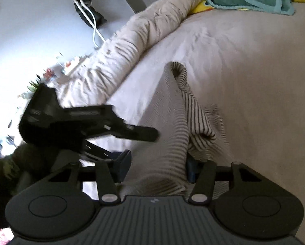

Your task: Fold clothes

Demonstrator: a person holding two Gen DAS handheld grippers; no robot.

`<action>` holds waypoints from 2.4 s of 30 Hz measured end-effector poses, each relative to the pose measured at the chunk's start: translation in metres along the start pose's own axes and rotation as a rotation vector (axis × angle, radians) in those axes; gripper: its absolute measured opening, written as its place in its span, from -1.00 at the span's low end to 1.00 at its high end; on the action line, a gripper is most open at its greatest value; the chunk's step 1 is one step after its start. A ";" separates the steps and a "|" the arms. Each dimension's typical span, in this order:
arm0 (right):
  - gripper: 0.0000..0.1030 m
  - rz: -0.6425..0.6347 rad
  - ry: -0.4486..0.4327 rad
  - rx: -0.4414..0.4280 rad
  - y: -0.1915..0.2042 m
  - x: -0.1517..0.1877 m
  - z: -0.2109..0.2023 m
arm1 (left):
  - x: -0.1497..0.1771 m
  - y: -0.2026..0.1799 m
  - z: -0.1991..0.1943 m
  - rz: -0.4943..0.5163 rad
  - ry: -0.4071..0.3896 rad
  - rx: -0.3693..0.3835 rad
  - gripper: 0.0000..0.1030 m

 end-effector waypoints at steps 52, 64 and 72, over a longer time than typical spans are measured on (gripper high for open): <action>1.00 -0.400 -0.144 0.362 -0.023 -0.081 0.068 | 0.010 0.030 0.033 0.043 -0.101 -0.268 0.94; 1.00 -0.345 -0.125 0.450 -0.046 -0.080 0.090 | -0.037 0.066 0.030 0.034 -0.168 -0.466 0.93; 1.00 -0.459 -0.080 0.589 -0.053 -0.085 0.137 | -0.032 0.057 0.023 0.019 -0.182 -0.423 0.92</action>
Point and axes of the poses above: each gripper's, at about its wrist camera, not at the fingertips, and z roughly the way its jaws point, y to its left, x to its underside, the point moved 7 cm from there along z, roughly the way its jaws point, and after that the axes turned 12 degrees about z, right-handed, at the moved point
